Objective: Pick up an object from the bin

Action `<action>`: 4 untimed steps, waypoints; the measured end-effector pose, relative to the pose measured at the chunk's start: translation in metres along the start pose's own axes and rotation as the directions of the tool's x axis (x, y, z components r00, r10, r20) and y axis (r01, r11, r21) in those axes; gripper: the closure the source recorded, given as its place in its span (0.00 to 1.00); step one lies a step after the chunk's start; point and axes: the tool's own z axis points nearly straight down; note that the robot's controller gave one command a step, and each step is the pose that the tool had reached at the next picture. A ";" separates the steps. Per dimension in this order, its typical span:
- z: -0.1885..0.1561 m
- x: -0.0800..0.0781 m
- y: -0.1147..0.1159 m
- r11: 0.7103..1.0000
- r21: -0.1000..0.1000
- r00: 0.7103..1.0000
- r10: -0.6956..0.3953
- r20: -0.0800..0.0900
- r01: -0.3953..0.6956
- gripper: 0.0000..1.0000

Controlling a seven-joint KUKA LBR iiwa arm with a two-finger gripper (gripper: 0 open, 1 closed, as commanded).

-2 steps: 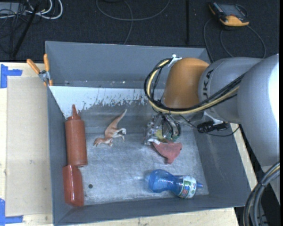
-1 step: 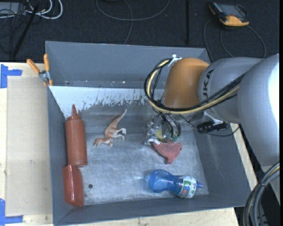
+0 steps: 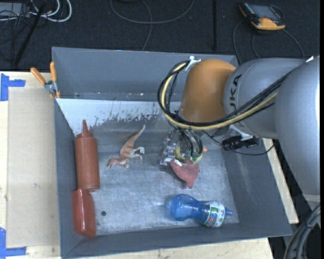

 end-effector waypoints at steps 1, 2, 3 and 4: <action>-0.018 0.005 0.003 1.000 -0.004 1.000 -0.010 0.006 0.010 1.00; -0.034 0.010 0.006 1.000 0.000 1.000 0.008 0.002 -0.008 1.00; -0.043 0.004 0.007 1.000 -0.002 1.000 0.010 0.004 -0.010 1.00; -0.056 0.002 0.025 1.000 -0.001 1.000 0.007 0.003 -0.007 1.00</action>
Offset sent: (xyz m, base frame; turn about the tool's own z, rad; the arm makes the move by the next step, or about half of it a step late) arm -0.0094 0.0168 0.0442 0.0129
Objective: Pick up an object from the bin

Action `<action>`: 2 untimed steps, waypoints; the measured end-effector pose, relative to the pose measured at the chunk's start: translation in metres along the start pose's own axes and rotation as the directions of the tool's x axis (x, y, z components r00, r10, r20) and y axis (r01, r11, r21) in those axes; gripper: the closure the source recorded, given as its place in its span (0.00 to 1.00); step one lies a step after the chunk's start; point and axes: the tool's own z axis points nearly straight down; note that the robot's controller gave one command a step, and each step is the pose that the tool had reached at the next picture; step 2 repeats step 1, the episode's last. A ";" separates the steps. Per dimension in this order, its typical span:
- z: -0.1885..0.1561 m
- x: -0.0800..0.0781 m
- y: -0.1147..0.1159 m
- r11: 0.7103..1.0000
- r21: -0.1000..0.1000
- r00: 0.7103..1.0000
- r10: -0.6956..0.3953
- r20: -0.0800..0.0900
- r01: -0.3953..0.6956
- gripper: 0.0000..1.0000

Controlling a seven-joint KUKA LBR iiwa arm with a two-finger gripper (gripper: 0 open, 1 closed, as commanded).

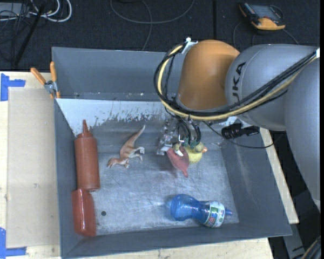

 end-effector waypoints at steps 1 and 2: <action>-0.033 0.005 -0.009 1.000 -0.001 1.000 0.010 0.000 -0.010 1.00; -0.033 0.005 -0.009 1.000 -0.001 1.000 0.010 0.000 -0.010 1.00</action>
Offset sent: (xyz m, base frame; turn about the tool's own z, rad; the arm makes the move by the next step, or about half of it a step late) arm -0.0024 -0.0023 0.0686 0.0179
